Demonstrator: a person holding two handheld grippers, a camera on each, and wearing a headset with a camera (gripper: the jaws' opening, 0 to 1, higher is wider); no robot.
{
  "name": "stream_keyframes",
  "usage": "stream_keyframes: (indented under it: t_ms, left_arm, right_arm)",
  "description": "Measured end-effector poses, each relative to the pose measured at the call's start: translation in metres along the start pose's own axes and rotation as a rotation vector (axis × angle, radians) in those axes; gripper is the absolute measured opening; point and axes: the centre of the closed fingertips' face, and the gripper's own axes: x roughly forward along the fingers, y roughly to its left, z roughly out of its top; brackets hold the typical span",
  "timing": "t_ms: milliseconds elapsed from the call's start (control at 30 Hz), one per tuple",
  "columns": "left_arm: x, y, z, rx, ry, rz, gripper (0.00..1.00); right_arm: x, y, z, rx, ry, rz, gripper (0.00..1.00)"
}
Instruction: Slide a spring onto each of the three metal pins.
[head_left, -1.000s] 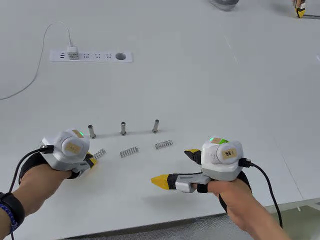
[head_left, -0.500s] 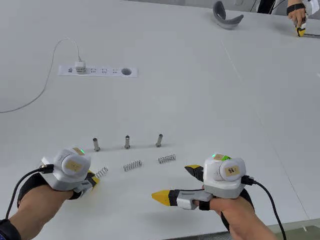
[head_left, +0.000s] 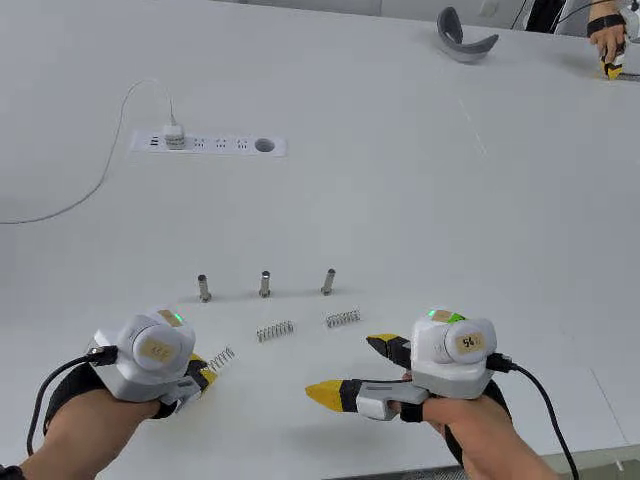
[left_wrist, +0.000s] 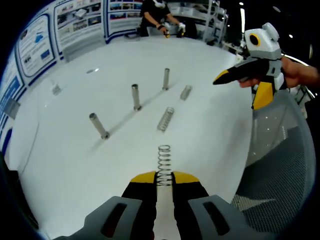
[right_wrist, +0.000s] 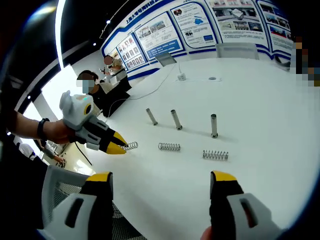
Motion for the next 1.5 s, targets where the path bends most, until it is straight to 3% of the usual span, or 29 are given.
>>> stream_keyframes:
  t_ms: [467, 900, 1200, 1500]
  left_arm:
    - [-0.002, -0.033, 0.023, 0.056, -0.036, -0.061, 0.11]
    - [0.001, -0.068, 0.054, 0.128, -0.075, -0.130, 0.11]
    - [0.004, -0.088, 0.063, 0.161, -0.086, -0.159, 0.11]
    - [0.002, -0.102, 0.072, 0.213, -0.111, -0.192, 0.11]
  right_arm:
    - [0.001, 0.002, 0.007, 0.045, -0.028, 0.024, 0.76]
    - [0.003, 0.011, 0.011, 0.106, -0.049, 0.075, 0.67]
    - [0.007, 0.023, 0.006, 0.149, -0.031, 0.131, 0.54]
    - [0.007, 0.032, 0.000, 0.203, -0.010, 0.177, 0.32]
